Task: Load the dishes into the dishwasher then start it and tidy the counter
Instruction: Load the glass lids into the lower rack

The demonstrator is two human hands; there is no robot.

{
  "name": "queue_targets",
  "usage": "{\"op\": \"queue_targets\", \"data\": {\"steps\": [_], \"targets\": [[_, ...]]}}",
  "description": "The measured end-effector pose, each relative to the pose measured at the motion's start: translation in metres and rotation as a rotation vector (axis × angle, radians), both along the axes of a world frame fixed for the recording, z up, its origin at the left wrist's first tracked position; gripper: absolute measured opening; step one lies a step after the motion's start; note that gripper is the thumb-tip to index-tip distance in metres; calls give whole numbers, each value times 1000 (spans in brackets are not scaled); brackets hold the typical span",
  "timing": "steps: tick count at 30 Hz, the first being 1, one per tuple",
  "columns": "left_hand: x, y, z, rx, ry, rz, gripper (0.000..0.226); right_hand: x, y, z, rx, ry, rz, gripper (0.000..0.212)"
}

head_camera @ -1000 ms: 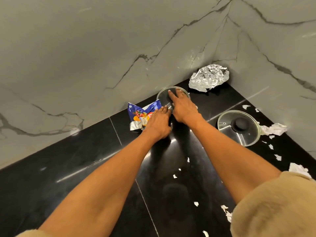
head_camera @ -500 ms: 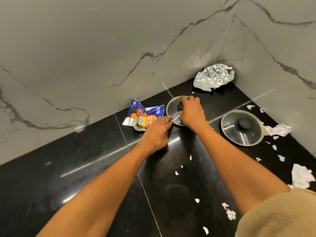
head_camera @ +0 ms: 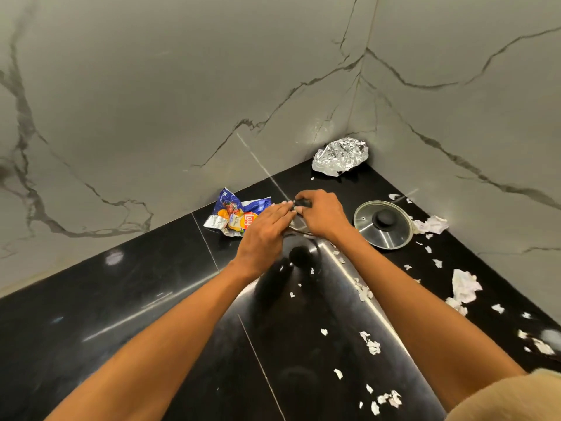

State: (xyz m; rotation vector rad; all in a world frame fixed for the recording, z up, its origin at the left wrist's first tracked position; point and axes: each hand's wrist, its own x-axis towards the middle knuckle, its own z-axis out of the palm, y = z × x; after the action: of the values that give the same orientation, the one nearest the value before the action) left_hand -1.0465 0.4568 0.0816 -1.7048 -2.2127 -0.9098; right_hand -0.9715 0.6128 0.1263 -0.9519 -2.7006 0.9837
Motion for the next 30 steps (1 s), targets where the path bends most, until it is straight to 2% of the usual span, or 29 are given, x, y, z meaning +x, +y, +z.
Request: {"op": "queue_targets", "data": {"steps": [5, 10, 15, 18, 24, 30], "targets": [[36, -20, 20, 158, 49, -57, 26, 51, -24, 28, -34, 75, -31, 31], [81, -41, 38, 255, -40, 24, 26, 109, -63, 43, -67, 194, -87, 21], [121, -62, 45, 332, -80, 18, 21, 179, -123, 40, -113, 384, -77, 33], [147, -69, 43, 377, -160, 0, 22, 219, -152, 20, -11, 314, -60, 50], [204, -65, 38, 353, -269, -183, 25, 286, -186, 1, 221, 379, -282, 54], [245, -66, 34, 318, -343, -404, 32, 338, -221, -4, 340, 257, -456, 65]]}}
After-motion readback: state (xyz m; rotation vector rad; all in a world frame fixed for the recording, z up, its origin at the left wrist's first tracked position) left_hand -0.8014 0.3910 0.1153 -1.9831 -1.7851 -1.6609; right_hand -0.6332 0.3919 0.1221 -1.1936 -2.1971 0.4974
